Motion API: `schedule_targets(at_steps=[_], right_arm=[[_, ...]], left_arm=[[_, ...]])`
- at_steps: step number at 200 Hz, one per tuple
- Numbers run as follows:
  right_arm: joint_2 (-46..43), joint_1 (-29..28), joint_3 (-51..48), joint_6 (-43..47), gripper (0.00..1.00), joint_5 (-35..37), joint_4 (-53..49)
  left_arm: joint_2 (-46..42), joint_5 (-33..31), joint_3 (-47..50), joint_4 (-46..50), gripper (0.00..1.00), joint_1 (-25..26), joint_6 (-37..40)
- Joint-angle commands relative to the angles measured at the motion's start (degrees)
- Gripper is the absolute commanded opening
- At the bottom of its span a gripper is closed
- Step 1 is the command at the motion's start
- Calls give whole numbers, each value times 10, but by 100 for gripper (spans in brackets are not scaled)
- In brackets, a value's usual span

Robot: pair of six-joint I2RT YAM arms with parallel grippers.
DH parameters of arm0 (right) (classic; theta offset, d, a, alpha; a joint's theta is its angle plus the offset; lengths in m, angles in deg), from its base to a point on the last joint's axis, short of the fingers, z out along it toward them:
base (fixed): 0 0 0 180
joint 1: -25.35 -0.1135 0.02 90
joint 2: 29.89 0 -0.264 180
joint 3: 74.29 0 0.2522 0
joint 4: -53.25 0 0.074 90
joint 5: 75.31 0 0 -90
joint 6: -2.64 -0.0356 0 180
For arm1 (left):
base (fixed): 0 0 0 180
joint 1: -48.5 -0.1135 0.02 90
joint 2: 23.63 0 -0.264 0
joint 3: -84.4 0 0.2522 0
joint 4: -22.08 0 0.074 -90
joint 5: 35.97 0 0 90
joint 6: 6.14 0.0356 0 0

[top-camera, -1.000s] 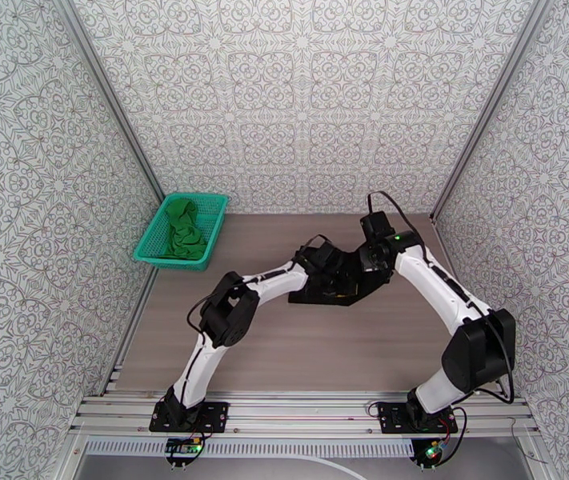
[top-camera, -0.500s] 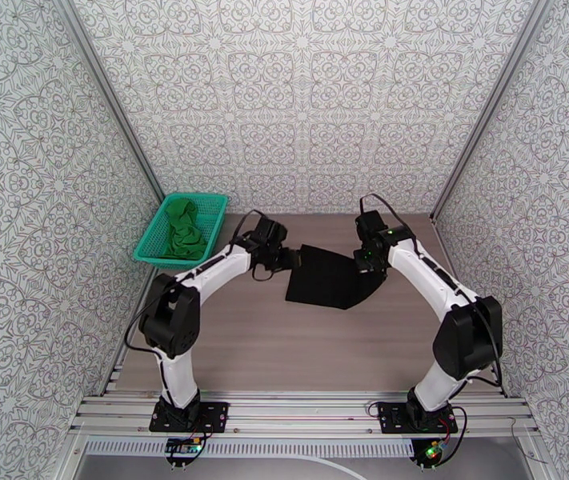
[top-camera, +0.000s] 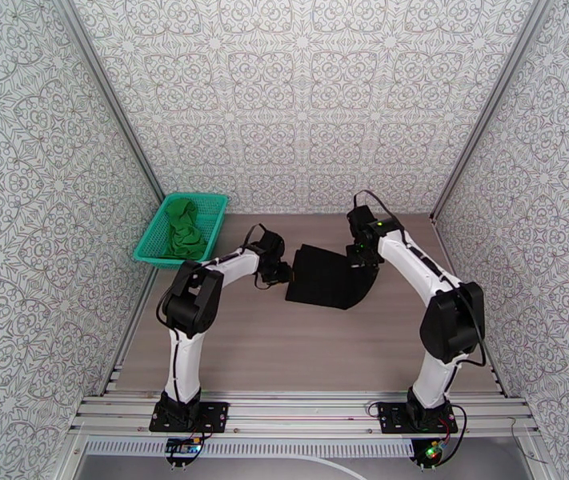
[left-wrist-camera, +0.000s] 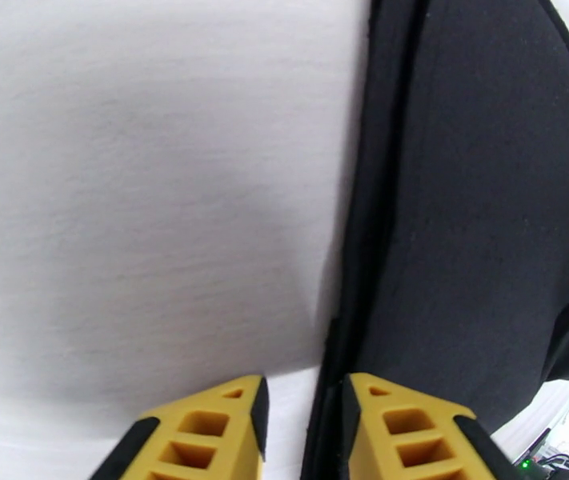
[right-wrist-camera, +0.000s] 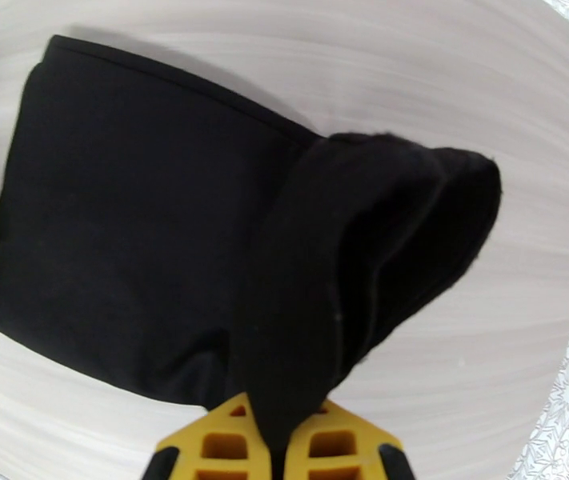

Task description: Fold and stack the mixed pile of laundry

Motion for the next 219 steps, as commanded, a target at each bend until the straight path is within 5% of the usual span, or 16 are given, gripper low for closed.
schedule_targets(at_steps=[1,164,194,219], right_arm=[[28,-20,41,-31,0,-37,-4],[234,-101,166,-160,0,-153,84],[245,-104,169,-164,38,-167,97],[229,-105,174,-156,54,-173,100]], left_arm=[[10,37,35,-33,30,9,-5],[0,61,85,-75,26,25,-22],[-3,61,87,-75,25,25,-20],[-6,58,89,-72,25,26,-20]])
